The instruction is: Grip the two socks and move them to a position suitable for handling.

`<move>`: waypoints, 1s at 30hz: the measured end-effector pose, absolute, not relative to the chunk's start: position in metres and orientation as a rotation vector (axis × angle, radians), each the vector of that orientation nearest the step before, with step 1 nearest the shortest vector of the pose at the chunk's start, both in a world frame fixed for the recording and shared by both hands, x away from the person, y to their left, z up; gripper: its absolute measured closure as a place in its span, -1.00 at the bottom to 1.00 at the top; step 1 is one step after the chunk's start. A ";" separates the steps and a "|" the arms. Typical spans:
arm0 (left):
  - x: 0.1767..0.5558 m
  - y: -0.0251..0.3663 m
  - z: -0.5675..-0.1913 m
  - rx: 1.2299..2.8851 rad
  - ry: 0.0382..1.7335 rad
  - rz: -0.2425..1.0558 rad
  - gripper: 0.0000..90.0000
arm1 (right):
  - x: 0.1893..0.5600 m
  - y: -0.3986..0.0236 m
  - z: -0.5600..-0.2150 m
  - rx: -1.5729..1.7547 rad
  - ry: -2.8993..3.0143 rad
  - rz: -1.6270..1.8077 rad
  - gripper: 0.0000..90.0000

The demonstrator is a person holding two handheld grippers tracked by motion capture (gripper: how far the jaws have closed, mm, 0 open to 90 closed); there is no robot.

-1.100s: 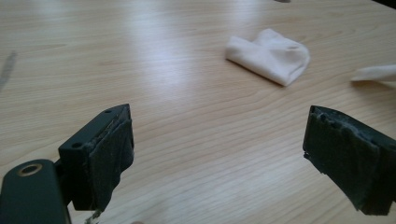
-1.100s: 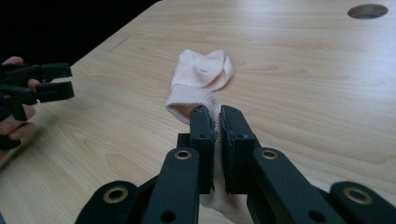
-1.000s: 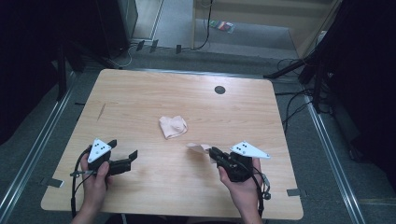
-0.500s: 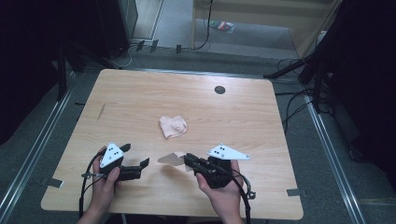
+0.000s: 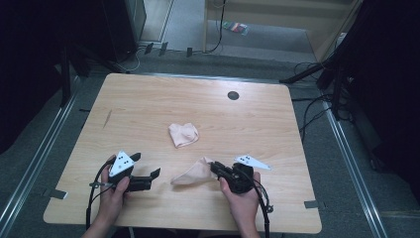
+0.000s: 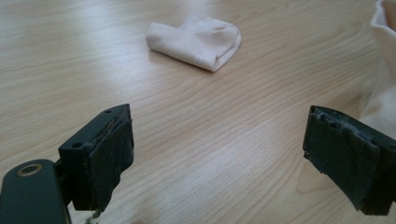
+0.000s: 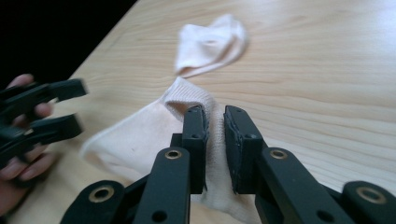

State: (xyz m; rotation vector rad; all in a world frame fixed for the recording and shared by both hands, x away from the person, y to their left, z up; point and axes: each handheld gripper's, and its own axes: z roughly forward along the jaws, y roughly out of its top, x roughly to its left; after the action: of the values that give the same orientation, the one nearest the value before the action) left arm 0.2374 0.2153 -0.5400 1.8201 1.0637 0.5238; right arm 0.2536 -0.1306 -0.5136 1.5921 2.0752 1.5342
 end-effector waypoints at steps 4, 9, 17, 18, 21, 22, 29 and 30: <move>0.239 0.211 -0.542 1.841 1.049 0.515 -0.79 | 0.263 -0.143 -0.524 1.699 1.998 1.487 0.68; 0.239 0.205 -0.544 1.865 1.043 0.509 -0.79 | 0.270 -0.155 -0.532 1.726 1.921 1.418 0.34; 0.244 0.196 -0.543 1.845 1.088 0.470 -0.79 | 0.263 -0.173 -0.521 1.619 1.881 1.391 0.21; 0.244 0.194 -0.542 1.840 1.091 0.474 -0.75 | 0.262 -0.174 -0.520 1.606 1.894 1.383 0.20; 0.245 0.189 -0.540 1.827 1.073 0.437 -0.69 | 0.260 -0.175 -0.520 1.571 1.943 1.334 0.18; 0.245 0.185 -0.539 1.827 1.072 0.418 -0.69 | 0.260 -0.175 -0.520 1.571 1.943 1.334 0.18; 0.253 0.154 -0.542 1.891 1.122 0.344 -0.11 | 0.270 -0.185 -0.526 1.559 1.984 1.270 0.18; 0.254 0.152 -0.542 1.895 1.125 0.335 -0.02 | 0.270 -0.184 -0.527 1.554 1.992 1.258 0.20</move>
State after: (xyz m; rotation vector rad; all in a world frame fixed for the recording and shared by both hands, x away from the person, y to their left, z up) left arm 0.2539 0.1522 -0.5421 1.8949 1.1254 0.3352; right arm 0.2700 -0.1840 -0.5273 1.5538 1.9921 1.2577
